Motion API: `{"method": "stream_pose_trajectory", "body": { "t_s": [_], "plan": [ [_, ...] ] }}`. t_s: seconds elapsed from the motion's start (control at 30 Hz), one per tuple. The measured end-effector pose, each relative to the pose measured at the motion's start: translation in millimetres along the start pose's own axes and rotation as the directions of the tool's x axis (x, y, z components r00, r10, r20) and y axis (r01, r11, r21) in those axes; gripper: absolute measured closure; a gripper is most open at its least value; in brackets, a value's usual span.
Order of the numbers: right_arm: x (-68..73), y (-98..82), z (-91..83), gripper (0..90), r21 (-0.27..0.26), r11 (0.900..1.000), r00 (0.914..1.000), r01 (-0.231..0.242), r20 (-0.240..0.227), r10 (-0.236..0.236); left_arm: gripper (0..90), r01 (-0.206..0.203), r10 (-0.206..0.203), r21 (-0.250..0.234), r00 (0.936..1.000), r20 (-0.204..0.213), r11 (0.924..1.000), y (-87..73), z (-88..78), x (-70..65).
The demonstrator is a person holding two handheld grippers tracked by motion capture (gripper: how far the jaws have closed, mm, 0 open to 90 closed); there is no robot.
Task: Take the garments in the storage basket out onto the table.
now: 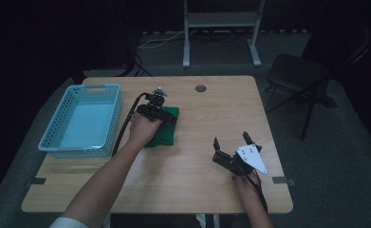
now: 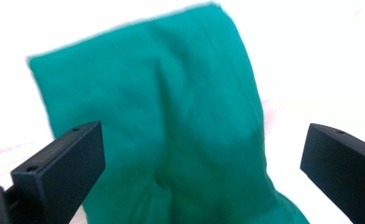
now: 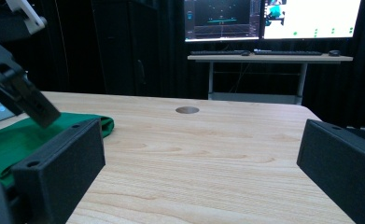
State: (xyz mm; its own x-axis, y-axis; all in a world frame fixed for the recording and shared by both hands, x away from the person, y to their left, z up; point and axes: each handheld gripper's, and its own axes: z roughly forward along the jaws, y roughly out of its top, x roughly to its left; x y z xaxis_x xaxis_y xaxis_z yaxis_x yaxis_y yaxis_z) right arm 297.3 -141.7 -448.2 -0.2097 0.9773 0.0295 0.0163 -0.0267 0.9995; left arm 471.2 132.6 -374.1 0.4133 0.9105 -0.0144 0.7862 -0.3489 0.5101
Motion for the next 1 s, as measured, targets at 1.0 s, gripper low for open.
{"method": "stream_pose_trajectory", "body": {
  "t_s": [1.0],
  "plan": [
    [0.0, 0.0, 0.2, 0.3, 0.000, 1.000, 1.0000, 0.003, 0.005, -0.003, 0.0, -0.045, 0.039, -0.233, 0.9988, -0.030, 0.9714, -20.1, -28.5, 10.4]
  ]
}}
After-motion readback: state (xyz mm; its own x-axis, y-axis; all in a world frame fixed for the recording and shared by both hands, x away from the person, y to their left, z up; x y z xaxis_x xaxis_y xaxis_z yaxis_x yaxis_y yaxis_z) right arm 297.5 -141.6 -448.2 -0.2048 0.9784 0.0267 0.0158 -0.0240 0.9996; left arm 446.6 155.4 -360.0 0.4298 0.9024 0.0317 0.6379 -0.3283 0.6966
